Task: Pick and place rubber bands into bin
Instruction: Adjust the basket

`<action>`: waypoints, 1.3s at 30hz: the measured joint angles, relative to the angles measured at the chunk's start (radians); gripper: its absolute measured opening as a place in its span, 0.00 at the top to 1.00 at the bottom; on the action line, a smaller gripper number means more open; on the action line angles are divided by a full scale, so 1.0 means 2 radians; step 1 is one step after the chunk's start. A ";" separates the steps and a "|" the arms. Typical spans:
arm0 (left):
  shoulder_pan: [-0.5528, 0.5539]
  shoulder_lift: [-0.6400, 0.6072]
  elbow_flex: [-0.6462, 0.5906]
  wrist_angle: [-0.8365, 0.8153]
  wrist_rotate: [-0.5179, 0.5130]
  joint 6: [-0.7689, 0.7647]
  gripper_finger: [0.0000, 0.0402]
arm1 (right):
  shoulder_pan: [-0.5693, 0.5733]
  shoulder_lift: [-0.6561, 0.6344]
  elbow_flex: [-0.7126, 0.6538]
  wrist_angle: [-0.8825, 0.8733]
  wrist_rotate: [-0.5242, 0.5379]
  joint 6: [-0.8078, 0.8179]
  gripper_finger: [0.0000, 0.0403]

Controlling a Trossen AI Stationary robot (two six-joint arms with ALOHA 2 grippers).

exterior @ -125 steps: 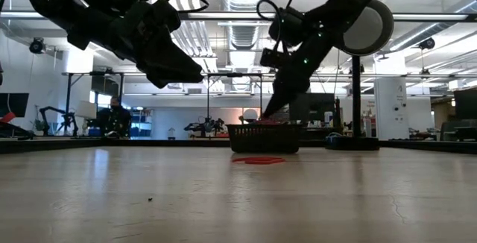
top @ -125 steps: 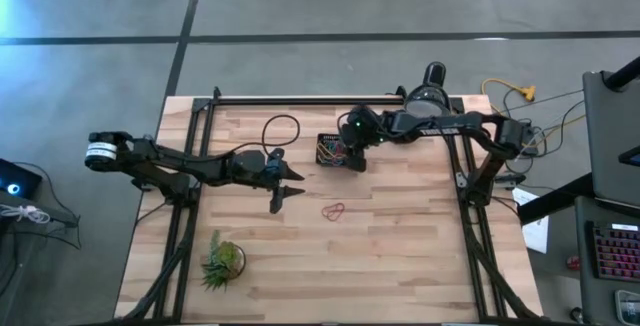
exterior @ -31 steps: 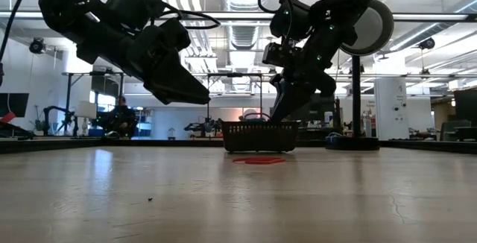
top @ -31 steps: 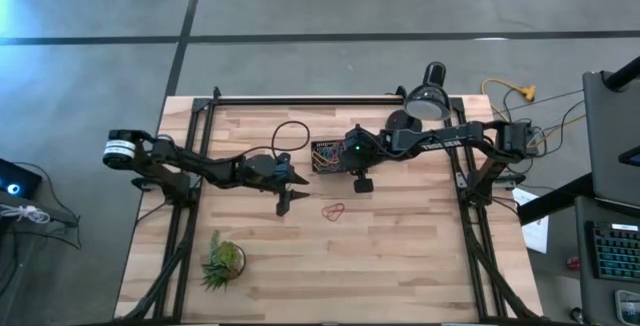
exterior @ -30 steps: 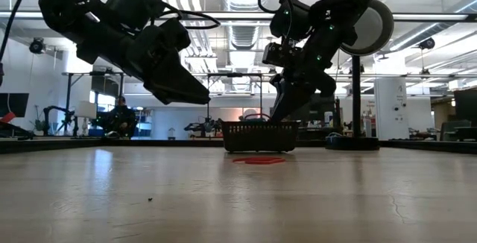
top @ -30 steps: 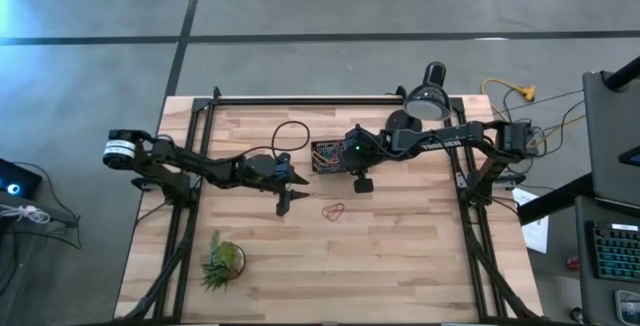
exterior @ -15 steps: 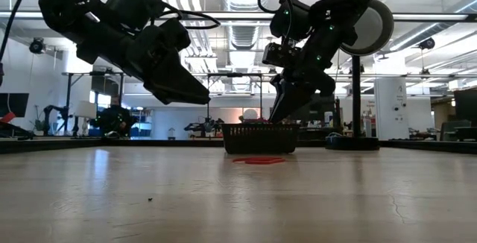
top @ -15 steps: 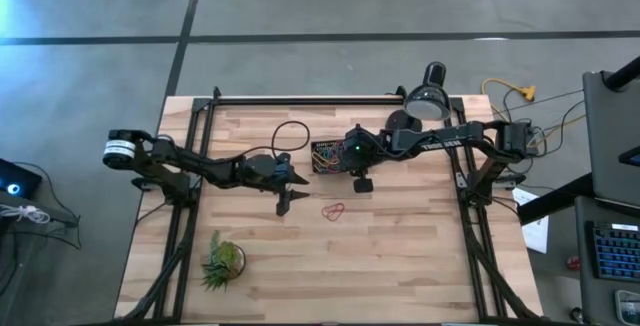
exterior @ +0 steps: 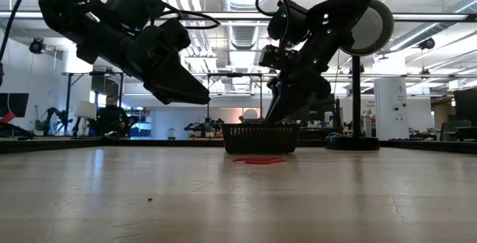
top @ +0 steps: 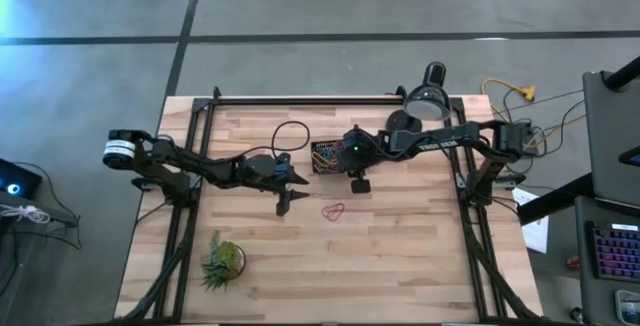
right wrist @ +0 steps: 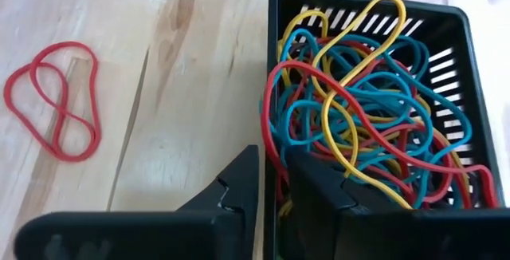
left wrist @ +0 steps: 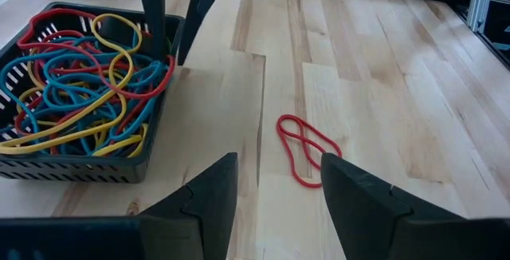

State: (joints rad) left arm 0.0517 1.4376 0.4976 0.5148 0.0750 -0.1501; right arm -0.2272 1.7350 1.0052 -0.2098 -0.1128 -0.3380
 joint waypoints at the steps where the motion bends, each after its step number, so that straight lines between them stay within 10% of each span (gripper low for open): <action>1: 0.000 0.000 0.000 0.000 0.000 0.000 0.59 | 0.000 0.002 0.000 0.002 0.000 0.002 0.84; 39: 0.000 0.000 -0.005 0.000 0.000 0.000 0.59 | 0.000 0.006 0.000 0.008 0.002 -0.004 0.93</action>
State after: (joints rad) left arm 0.0517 1.4376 0.4881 0.5140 0.0753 -0.1497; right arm -0.2272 1.7462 1.0050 -0.1944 -0.1080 -0.3450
